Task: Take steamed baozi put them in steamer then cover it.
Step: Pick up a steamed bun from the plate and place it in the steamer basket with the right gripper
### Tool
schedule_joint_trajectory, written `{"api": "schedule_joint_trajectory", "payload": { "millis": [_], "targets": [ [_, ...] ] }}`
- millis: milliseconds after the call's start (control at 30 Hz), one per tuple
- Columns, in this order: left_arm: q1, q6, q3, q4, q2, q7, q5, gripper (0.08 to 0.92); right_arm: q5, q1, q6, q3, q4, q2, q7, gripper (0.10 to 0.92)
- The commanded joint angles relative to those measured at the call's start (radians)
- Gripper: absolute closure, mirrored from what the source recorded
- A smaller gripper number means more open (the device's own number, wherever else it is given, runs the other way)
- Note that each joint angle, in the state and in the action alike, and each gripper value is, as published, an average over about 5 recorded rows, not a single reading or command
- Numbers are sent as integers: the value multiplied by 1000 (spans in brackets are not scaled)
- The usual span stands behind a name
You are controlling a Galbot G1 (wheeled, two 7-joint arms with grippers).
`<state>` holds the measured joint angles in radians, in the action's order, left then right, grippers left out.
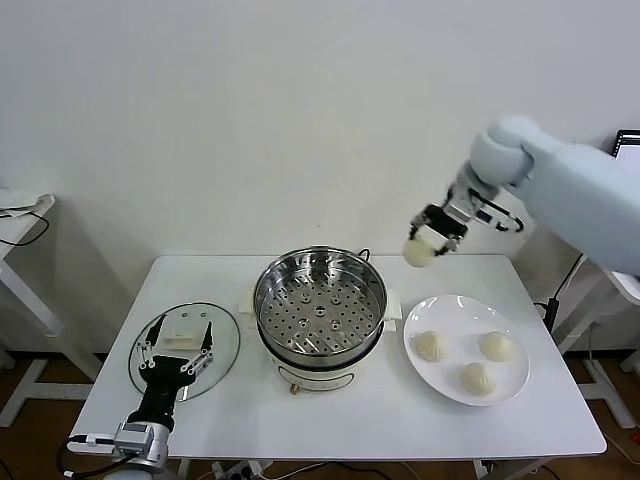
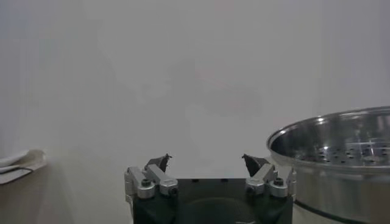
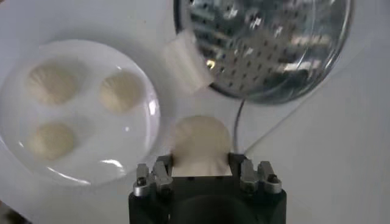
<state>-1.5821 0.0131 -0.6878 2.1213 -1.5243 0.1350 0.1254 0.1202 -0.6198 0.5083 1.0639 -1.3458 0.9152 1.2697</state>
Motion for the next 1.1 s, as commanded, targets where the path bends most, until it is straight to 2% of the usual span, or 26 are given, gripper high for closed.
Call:
{"api": "schedule_joint_trajectory", "payload": {
  "millis": [33, 333, 867, 1100],
  "targets": [
    [-1, 0, -6, -1, 3, 1, -2, 177, -33, -143, 102, 121, -54, 167, -9, 406],
    [6, 1, -18, -9, 10, 4, -9, 177, 30, -6, 162, 102, 122, 354, -31, 406],
    [7, 9, -30, -21, 17, 8, -21, 177, 243, 220, 242, -23, 449, 465, -58, 406],
    [5, 13, -28, -22, 16, 10, -21, 177, 294, 261, 243, -64, 517, 502, -67, 406]
  ]
}}
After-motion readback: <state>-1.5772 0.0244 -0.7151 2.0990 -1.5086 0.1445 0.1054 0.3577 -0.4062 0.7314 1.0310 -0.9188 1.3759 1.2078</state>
